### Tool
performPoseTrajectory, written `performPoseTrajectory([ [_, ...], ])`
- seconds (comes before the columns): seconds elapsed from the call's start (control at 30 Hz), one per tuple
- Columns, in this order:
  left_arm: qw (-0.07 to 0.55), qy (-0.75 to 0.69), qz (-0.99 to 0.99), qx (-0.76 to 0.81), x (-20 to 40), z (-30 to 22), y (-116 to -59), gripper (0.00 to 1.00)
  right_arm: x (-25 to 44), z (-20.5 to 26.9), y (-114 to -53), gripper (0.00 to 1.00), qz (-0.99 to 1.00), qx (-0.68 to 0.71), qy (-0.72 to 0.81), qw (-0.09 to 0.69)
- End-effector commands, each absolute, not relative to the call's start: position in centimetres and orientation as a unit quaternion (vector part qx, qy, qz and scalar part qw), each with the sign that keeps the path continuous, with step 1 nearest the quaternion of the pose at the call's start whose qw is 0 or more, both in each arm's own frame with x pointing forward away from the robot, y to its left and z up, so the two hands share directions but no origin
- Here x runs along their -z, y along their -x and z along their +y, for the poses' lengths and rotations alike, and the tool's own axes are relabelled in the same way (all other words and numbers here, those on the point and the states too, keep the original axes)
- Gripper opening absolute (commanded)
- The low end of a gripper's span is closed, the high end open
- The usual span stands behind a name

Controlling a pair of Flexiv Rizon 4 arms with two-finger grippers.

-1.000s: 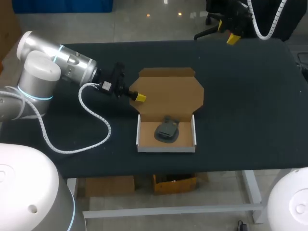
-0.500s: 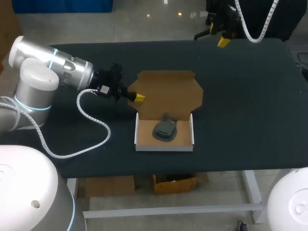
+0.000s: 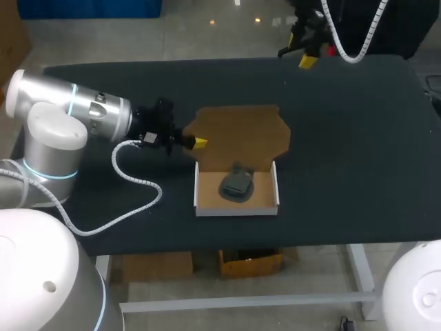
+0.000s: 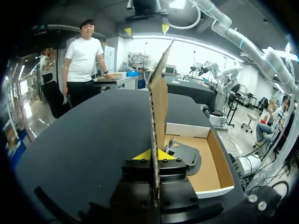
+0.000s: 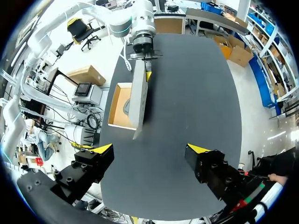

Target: Assemble the packaging by folding the flat box into shape, placing the metal phone stand inside, and closing the box properly

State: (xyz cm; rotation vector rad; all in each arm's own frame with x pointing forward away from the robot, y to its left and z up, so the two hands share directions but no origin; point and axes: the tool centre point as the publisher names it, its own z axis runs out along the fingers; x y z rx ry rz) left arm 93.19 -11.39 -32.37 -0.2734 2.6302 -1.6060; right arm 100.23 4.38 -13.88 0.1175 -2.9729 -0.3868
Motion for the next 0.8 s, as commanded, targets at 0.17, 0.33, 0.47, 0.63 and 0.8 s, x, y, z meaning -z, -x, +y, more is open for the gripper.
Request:
performPoseTrajectory([
  [0.17, 0.046, 0.093, 0.849, 0.518, 32.6, -11.3, -92.7, 0.00, 14.1, 6.2, -99.8, 1.00, -0.993, 0.109, -0.024, 0.034],
  [0.33, 0.048, 0.087, 0.849, 0.519, 32.7, -11.3, -92.6, 0.00, 14.6, 6.9, -99.9, 1.00, -0.994, 0.103, -0.021, 0.028],
  [0.47, 0.051, 0.079, 0.849, 0.519, 32.6, -11.3, -92.6, 0.00, 14.7, 7.5, -100.1, 1.00, -0.995, 0.094, -0.022, 0.022],
  [0.63, 0.053, 0.076, 0.851, 0.518, 32.5, -11.3, -92.6, 0.00, 14.8, 8.1, -100.2, 1.00, -0.996, 0.086, -0.019, 0.010],
  [0.8, 0.053, 0.076, 0.851, 0.518, 32.5, -11.3, -92.6, 0.00, 14.8, 8.4, -100.2, 1.00, -0.996, 0.083, -0.015, -0.001],
])
